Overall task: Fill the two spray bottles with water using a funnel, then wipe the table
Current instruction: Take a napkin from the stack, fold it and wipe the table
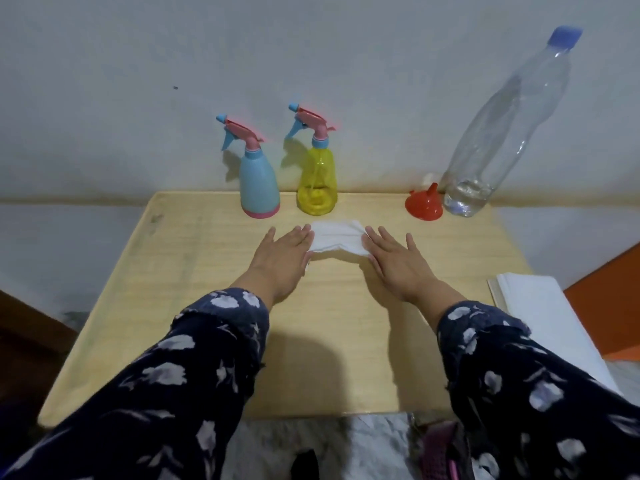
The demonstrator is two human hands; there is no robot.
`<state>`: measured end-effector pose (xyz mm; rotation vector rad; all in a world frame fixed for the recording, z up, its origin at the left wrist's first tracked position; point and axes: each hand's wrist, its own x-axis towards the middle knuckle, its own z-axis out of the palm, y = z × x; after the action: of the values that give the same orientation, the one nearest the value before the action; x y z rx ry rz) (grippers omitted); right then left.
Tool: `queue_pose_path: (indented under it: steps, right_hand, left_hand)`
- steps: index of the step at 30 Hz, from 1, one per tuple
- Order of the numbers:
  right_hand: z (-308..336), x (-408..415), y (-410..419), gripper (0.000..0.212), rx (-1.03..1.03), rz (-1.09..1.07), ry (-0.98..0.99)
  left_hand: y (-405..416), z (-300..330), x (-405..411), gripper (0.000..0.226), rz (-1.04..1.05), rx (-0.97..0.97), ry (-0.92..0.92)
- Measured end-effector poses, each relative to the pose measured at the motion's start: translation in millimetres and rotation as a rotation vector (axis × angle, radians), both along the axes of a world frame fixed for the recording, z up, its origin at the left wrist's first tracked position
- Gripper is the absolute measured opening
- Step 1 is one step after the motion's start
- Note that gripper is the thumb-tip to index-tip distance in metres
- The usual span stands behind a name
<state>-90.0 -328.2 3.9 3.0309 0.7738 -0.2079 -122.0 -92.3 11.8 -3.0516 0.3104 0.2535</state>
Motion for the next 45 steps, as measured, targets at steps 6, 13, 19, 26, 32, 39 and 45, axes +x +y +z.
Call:
queue_pose_path:
  steps: [6,13,19,26,32,39,45]
  right_hand:
    - [-22.3,54.7,11.6,0.054,-0.032,-0.073,0.087]
    - [-33.8,75.2,10.9,0.053,-0.042,-0.083,0.041]
    - [-35.9,59.1,-1.2,0.052,0.000,-0.045,0.032]
    - [-36.3,8.3,-21.6,0.056,0.006,0.019,0.059]
    - [-32.8,-43.6,-40.7,0.058,-0.025,0.107,0.060]
    - [-33.5,-99.5,-70.1,0.076,-0.027,0.208,0.044]
    - [-31.1,-140.3,-88.7,0.090,-0.026,0.244,0.052]
  left_hand:
    - [-4.8,-27.8,68.2,0.053,0.004,-0.067,0.147]
    - [4.7,-51.2,79.4,0.053,0.009,-0.159,0.066]
    - [0.6,-44.7,64.4,0.053,0.017,-0.081,0.082]
    - [-17.8,-40.9,4.1,0.054,0.082,-0.018,0.101]
    - [-41.4,-35.9,-61.4,0.054,0.143,-0.020,0.127]
    - [-68.0,-32.4,-132.6,0.053,0.177,-0.028,0.156]
    - [-88.4,-26.4,-171.9,0.052,0.169,-0.020,0.163]
